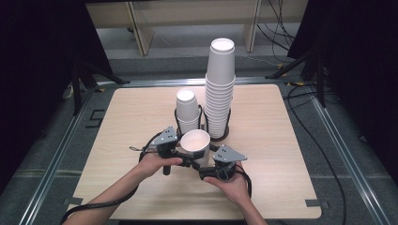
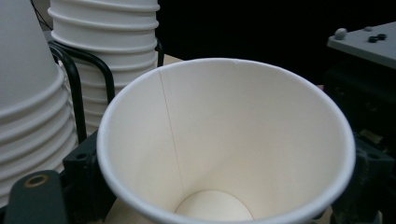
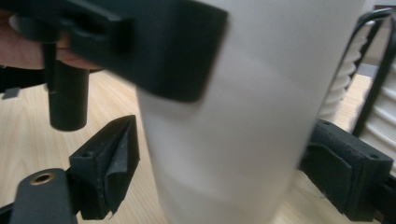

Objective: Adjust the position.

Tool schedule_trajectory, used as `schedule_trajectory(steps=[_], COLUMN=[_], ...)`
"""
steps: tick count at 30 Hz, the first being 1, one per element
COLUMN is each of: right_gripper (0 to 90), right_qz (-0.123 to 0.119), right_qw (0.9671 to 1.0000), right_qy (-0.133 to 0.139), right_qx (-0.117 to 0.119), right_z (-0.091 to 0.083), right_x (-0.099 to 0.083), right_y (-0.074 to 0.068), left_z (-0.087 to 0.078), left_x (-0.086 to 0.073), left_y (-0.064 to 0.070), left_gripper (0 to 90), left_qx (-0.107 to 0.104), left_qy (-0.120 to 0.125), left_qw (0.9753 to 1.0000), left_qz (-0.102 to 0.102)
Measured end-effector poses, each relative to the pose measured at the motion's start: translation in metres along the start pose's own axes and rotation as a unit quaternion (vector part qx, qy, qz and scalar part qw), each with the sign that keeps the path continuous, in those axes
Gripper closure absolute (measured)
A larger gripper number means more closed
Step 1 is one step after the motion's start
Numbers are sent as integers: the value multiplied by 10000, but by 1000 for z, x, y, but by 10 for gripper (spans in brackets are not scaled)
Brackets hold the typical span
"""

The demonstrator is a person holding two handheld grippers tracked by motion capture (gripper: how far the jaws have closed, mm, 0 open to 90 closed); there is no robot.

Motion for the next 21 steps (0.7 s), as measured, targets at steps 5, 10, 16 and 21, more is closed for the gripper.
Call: schedule_trajectory(steps=[5,10,16,21], right_gripper=[147,147,152,153], right_qz=[-78,-172,40,125], right_qw=[9999,9994,9988,9986], right_qy=[-79,-111,-13,-23], right_qx=[-48,-291,-479,-520], right_z=[-12,-34,-54,-60], right_x=[-3,-5,-6,-8], right_y=[1,8,15,18], left_z=[7,16,21,22], left_x=[-3,-10,-20,-25], left_y=[-4,-10,-17,-19], left_gripper=[127,129,130,129], left_qx=[308,734,1298,1402], left_qy=[-13,44,32,-20], left_qw=[9994,9969,9900,9880], left_qz=[177,267,559,647])
Point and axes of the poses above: each handheld gripper's, and its own axes: z roughly forward along the jaws, x roughly out of its top, y roughly to its right, the point moved 1 cm from there along z, roughly forward along the jaws, and after that the axes turned 7 degrees about -z, right-handed, at the moved point
